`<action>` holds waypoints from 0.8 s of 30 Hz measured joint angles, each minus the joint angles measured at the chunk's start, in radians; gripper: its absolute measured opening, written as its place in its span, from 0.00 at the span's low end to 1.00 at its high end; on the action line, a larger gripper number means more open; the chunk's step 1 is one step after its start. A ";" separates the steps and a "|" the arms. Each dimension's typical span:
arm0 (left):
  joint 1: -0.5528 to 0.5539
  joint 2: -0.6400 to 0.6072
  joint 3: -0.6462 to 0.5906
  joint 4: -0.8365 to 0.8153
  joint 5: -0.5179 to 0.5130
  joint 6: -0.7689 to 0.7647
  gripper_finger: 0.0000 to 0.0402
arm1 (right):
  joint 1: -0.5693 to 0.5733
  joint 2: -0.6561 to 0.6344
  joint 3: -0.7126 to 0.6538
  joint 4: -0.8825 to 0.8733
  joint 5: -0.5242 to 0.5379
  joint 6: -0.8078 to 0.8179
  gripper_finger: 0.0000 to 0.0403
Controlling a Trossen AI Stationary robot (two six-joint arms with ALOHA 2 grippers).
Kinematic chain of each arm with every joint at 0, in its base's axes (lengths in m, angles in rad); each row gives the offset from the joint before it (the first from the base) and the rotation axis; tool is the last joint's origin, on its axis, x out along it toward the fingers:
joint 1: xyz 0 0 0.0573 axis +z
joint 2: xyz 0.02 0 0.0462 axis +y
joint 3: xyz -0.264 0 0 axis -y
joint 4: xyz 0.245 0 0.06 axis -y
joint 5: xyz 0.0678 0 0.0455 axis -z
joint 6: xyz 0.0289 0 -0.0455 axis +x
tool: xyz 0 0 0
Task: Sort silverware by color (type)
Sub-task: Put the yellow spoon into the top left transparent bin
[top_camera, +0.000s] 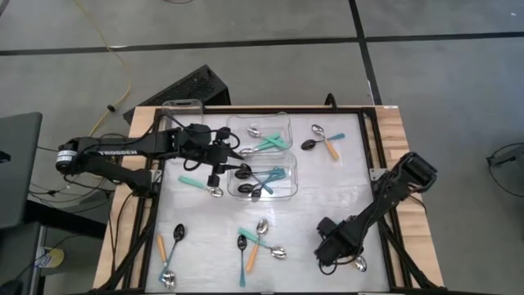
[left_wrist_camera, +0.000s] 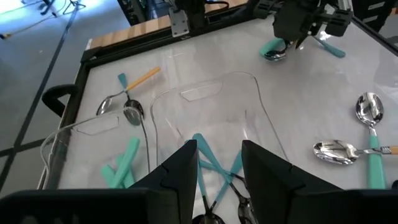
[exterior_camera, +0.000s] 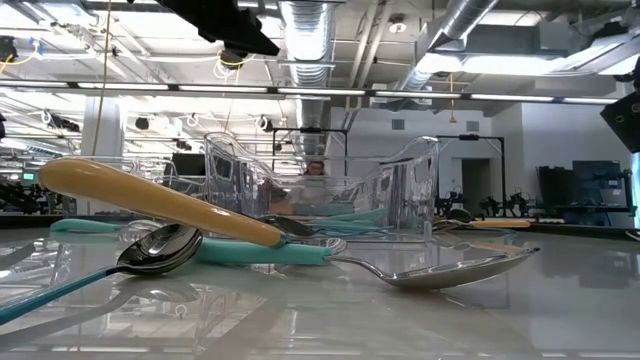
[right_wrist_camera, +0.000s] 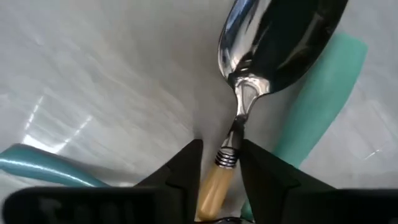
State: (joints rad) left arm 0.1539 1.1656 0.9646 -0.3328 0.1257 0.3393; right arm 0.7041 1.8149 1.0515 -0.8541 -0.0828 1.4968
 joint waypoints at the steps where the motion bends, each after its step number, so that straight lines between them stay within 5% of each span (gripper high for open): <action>1: 0.000 0.000 0.000 0.000 0.000 0.000 0.28 | -0.006 0.000 0.000 0.002 0.000 -0.010 0.30; 5: 0.000 0.000 0.000 -0.001 0.000 -0.002 0.28 | -0.022 0.001 0.000 0.007 0.020 -0.039 0.15; 10: 0.000 0.000 0.000 -0.016 -0.028 -0.016 0.28 | -0.040 -0.007 0.013 -0.011 0.127 -0.093 0.14; 17: 0.000 -0.047 0.003 -0.025 -0.043 -0.029 0.28 | -0.053 -0.114 0.044 -0.096 0.527 -0.110 0.14; 21: 0.000 -0.079 -0.011 -0.017 0.049 -0.054 0.28 | -0.035 -0.210 0.045 -0.071 0.792 -0.134 0.14; 24: -0.004 -0.085 -0.081 0.158 0.185 -0.137 0.27 | -0.027 -0.271 0.045 0.014 1.052 -0.206 0.14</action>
State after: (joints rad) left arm 0.1503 1.0809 0.8838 -0.1751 0.3103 0.2027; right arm 0.6767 1.5439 1.0967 -0.8406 0.9693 1.2910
